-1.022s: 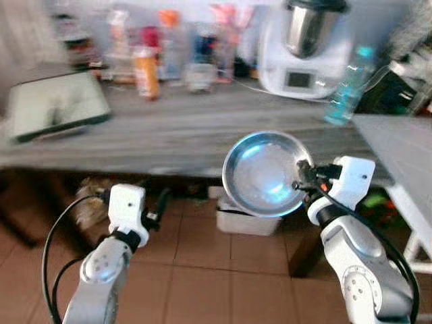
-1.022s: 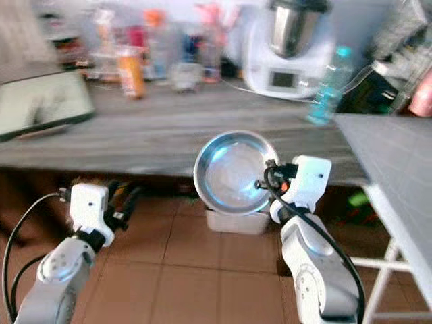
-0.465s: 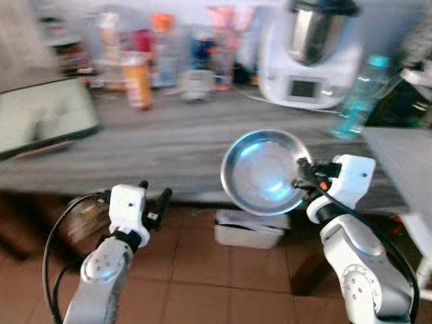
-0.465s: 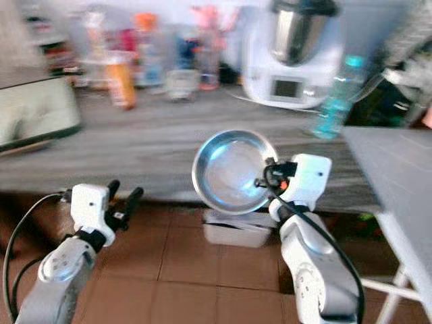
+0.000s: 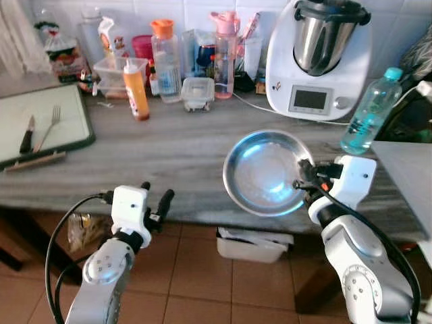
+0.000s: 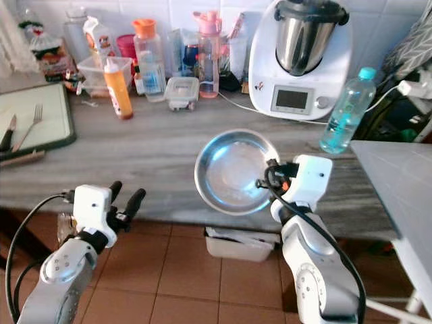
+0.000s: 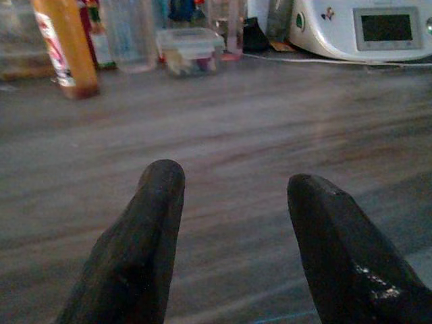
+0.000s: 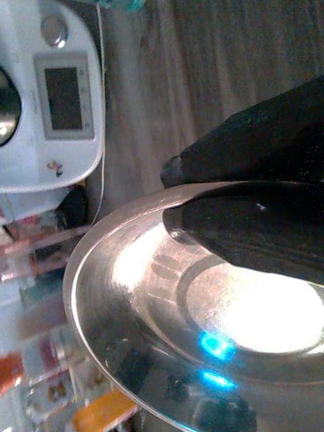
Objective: Setting the table
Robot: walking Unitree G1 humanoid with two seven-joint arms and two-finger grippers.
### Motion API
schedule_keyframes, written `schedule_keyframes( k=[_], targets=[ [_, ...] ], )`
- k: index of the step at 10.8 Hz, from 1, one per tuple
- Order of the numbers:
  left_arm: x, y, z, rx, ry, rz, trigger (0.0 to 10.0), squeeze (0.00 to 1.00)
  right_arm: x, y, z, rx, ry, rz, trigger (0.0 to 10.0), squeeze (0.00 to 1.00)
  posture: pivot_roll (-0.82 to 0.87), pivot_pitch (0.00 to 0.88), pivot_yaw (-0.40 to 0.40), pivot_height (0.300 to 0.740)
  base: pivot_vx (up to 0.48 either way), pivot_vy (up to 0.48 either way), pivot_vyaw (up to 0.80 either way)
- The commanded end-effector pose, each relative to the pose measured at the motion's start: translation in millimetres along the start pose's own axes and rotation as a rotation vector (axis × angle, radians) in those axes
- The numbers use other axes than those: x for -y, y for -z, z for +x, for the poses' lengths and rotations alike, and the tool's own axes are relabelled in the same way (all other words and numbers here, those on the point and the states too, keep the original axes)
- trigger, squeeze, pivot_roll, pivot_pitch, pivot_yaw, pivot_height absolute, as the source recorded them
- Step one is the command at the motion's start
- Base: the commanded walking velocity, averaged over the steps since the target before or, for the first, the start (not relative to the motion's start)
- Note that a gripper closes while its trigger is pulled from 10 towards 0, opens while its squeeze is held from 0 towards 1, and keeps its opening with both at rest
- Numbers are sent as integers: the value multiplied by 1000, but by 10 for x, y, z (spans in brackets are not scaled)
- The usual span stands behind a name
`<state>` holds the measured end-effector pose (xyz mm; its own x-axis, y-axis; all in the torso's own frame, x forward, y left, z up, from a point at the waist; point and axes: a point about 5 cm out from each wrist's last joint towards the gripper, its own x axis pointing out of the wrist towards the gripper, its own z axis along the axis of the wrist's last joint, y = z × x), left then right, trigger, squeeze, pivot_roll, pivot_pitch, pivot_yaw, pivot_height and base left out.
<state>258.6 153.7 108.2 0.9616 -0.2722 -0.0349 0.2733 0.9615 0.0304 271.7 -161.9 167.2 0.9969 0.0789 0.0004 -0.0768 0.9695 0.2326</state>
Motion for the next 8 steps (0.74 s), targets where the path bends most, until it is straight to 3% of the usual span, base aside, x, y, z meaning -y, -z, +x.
schedule_keyframes(
  k=[1,3,5,8],
  targets=[
    [39,4,-8,-7,21,6,10000,0,39,-39,-3,15,17,-4,10000,0,12,26,-8,740,0,0,0],
    [67,-2,-42,-3,106,40,10000,0,42,-27,6,10,15,-1,10000,0,18,28,-12,740,0,0,0],
    [233,15,-156,-28,290,33,10000,0,63,61,32,-19,16,13,10000,0,29,25,-10,740,0,0,0],
    [208,44,-182,-54,320,46,10000,0,67,210,160,-58,15,84,10000,0,46,23,-2,740,0,0,0]
  ],
)
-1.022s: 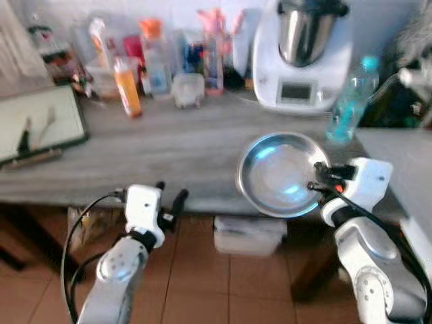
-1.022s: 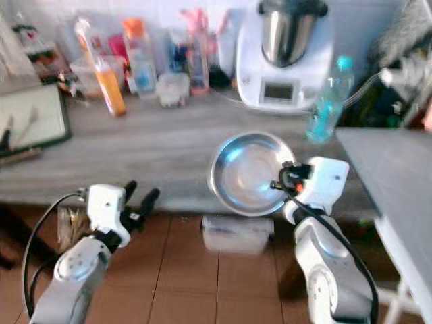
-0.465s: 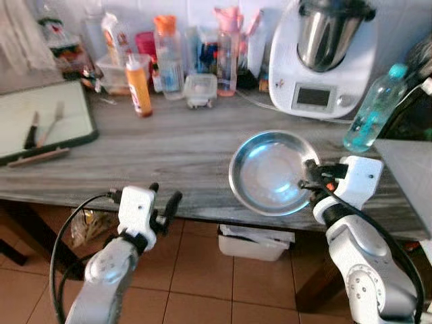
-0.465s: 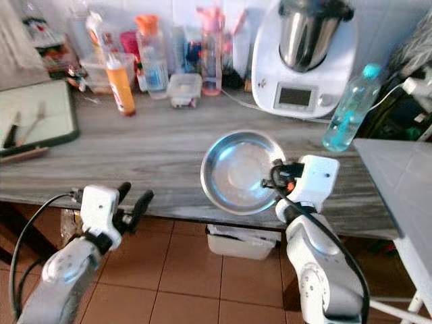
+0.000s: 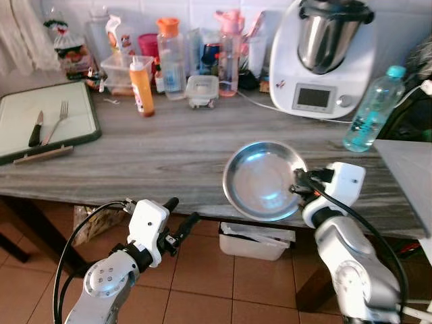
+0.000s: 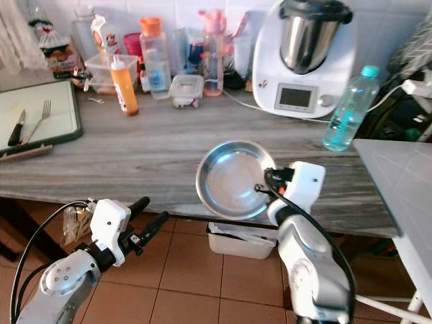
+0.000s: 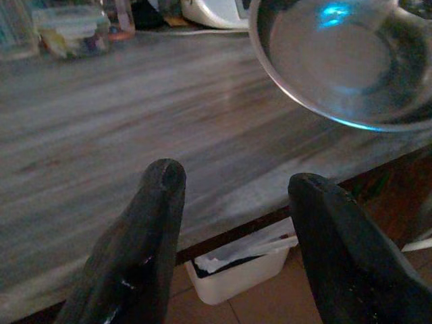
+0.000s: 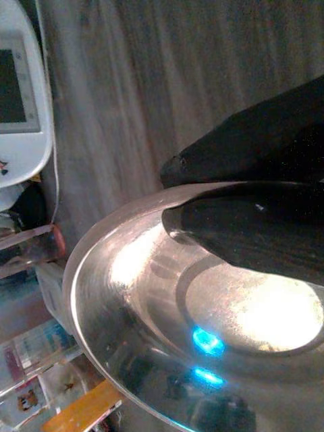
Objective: Setting the table
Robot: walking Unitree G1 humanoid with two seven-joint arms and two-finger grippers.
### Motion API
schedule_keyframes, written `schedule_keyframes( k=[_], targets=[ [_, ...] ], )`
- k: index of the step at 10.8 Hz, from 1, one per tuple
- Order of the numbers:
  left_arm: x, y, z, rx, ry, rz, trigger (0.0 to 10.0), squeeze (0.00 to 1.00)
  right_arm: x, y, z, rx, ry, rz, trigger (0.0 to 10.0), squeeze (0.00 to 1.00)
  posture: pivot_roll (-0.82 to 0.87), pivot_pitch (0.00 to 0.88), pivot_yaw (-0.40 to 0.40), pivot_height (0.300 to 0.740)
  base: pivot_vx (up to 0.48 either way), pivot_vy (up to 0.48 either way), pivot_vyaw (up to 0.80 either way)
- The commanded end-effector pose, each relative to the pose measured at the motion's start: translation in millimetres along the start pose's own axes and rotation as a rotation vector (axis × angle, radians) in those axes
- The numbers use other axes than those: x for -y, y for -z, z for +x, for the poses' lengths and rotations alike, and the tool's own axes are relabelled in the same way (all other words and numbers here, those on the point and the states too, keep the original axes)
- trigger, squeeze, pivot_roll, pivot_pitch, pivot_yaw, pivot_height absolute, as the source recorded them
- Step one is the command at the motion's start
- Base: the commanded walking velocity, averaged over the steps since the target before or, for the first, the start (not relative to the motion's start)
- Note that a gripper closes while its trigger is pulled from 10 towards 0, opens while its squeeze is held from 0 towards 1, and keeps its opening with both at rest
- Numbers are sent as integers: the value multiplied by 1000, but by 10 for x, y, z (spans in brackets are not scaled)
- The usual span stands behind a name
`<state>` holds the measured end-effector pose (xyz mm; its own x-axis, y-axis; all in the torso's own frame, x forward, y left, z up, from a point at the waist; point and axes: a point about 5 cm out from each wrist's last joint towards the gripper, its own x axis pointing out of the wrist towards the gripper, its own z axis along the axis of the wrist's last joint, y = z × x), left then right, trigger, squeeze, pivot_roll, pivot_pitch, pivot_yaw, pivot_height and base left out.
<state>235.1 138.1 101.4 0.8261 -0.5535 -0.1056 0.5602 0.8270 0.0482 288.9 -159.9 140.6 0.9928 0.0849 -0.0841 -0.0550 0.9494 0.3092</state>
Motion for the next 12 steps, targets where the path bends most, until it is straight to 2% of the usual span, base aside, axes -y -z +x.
schedule_keyframes(
  k=[1,3,5,7,12],
  targets=[
    [-15,-38,-6,3,5,4,10000,0,10,-38,39,23,-4,12,10000,0,48,23,-1,740,0,0,0],
    [11,-48,-19,8,0,7,10000,0,-41,17,149,6,8,71,10000,0,58,26,-1,740,0,0,0],
    [14,-50,-25,6,4,12,10000,0,-42,79,173,-7,13,90,10000,0,65,27,4,740,0,0,0],
    [-4,-49,-32,1,-9,17,10000,0,-64,151,254,-27,37,160,10000,0,66,31,9,740,0,0,0],
    [1,-53,-28,-2,-16,16,10000,0,60,159,363,-21,120,162,10000,0,71,35,11,740,0,0,0]
  ],
)
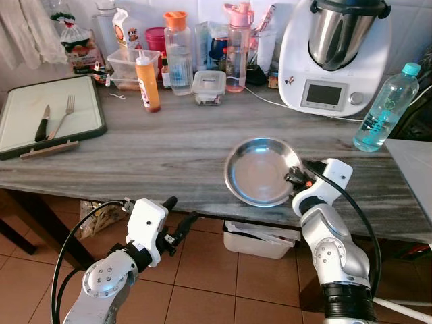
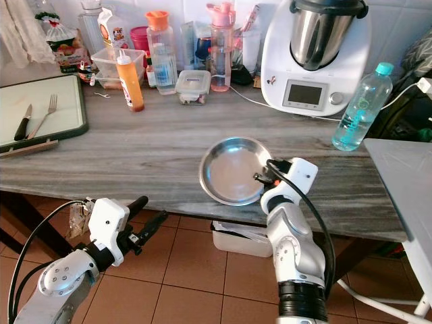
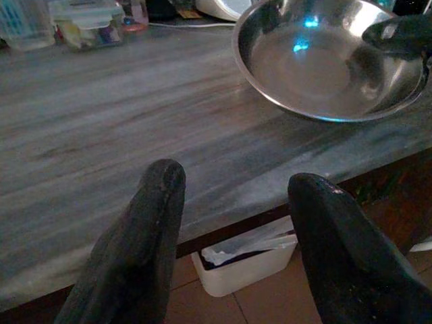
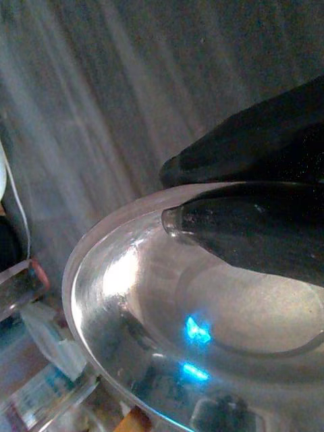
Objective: Setting the table
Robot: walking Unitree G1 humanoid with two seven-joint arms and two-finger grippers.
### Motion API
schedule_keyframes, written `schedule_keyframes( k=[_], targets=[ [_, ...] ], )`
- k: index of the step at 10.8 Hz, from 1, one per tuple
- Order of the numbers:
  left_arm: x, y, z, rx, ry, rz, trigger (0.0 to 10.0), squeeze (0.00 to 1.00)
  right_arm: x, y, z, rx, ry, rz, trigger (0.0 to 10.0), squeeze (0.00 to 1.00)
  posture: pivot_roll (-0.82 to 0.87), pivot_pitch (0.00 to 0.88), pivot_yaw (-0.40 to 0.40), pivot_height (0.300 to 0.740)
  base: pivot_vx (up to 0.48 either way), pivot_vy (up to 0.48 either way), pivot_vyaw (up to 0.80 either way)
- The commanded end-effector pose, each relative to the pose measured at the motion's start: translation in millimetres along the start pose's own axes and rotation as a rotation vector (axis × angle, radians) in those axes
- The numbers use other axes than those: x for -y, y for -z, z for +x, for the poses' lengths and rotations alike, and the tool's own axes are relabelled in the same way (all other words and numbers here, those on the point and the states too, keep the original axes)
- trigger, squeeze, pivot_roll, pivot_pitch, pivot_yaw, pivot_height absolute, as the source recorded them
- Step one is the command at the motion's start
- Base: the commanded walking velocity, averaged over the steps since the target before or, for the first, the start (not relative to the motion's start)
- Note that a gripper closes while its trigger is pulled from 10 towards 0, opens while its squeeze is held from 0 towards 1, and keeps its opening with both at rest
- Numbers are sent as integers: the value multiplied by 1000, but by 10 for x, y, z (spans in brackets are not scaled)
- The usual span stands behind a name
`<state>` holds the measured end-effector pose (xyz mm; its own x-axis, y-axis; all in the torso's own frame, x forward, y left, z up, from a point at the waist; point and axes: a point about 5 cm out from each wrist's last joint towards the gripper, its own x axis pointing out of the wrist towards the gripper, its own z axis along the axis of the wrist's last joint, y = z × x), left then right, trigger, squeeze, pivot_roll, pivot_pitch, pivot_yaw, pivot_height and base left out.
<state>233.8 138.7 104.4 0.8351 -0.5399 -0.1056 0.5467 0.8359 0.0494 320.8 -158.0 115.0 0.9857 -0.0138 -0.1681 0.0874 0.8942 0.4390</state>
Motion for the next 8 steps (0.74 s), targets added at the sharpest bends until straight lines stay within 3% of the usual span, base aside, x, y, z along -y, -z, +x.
schedule_keyframes(
  k=[1,8],
  targets=[
    [-1,-24,-8,-2,2,16,10000,0,-24,-27,22,12,-1,-2,10000,0,71,35,11,740,0,0,0],
    [36,-9,5,-11,2,7,10000,0,-37,90,44,-14,6,-16,10000,0,73,34,16,740,0,0,0]
  ],
)
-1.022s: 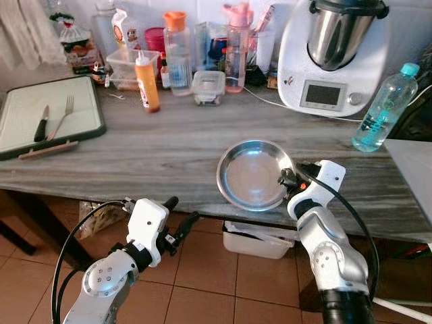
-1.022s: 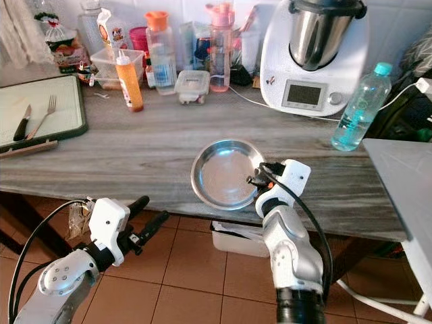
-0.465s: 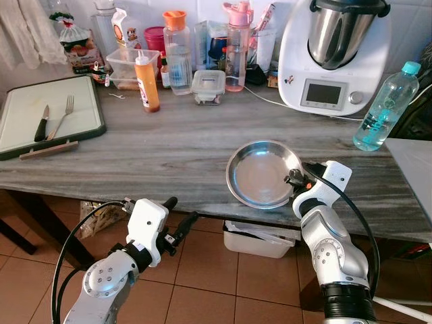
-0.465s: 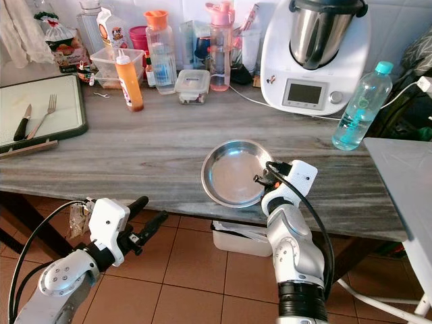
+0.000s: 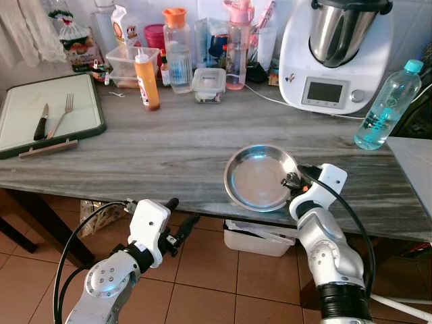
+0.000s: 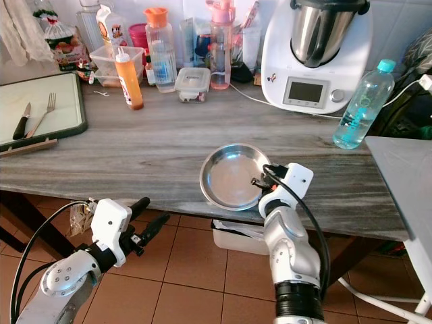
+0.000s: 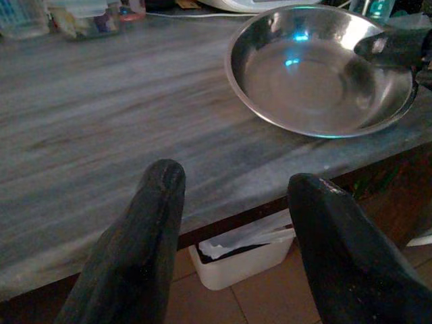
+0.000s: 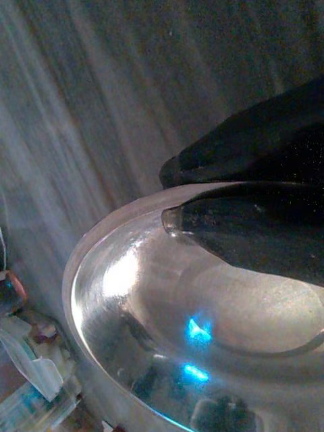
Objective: Setting the table
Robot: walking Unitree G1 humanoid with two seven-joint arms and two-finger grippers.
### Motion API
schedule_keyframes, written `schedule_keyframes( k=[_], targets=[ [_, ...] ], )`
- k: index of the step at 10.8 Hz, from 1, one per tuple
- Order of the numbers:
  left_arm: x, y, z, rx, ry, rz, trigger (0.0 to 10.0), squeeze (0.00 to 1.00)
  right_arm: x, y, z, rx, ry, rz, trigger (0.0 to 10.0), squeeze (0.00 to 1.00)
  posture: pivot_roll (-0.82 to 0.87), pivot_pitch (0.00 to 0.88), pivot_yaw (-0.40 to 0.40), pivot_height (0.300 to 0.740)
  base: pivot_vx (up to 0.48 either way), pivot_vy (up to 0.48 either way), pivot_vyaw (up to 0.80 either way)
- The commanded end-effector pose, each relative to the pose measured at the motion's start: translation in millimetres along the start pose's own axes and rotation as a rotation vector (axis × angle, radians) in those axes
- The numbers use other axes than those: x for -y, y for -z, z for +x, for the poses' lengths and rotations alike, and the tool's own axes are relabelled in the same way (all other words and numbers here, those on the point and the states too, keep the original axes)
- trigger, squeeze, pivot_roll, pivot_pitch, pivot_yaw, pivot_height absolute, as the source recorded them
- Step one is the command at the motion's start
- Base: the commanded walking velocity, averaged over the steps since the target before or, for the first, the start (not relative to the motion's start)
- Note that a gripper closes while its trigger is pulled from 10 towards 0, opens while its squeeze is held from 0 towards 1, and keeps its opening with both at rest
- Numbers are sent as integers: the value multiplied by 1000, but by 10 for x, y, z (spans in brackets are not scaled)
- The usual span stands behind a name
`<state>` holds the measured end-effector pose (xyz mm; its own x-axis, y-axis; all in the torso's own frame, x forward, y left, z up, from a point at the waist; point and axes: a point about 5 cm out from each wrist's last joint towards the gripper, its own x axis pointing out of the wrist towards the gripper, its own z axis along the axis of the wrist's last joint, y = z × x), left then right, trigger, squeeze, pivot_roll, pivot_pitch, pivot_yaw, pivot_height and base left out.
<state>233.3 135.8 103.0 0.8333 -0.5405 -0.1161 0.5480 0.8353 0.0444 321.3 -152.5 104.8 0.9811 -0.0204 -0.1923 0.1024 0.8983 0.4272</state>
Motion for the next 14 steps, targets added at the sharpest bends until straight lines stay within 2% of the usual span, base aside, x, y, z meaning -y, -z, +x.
schedule_keyframes(
  k=[1,4,5,6,9,14],
  targets=[
    [11,-21,-5,-1,0,11,10000,0,-17,-5,36,1,-5,-4,10000,0,74,37,17,740,0,0,0],
    [7,-15,-12,-5,-6,10,10000,0,-97,15,89,-9,-23,3,10000,4,80,34,12,740,0,0,0],
    [-9,-7,-33,-9,-14,10,10000,0,-89,34,86,-18,-19,3,10000,769,80,33,11,740,0,0,0],
    [-15,8,-48,-14,-18,9,10000,0,-79,53,86,-28,-19,-8,10000,1000,79,32,11,740,0,0,0],
    [-7,7,-35,-12,-18,7,10000,0,-58,62,115,-24,-8,-1,10000,1000,80,27,10,740,0,0,0],
    [3,12,-49,-13,-22,5,10000,0,-138,32,193,-9,-18,18,10000,1000,82,34,9,740,0,0,0]
  ],
)
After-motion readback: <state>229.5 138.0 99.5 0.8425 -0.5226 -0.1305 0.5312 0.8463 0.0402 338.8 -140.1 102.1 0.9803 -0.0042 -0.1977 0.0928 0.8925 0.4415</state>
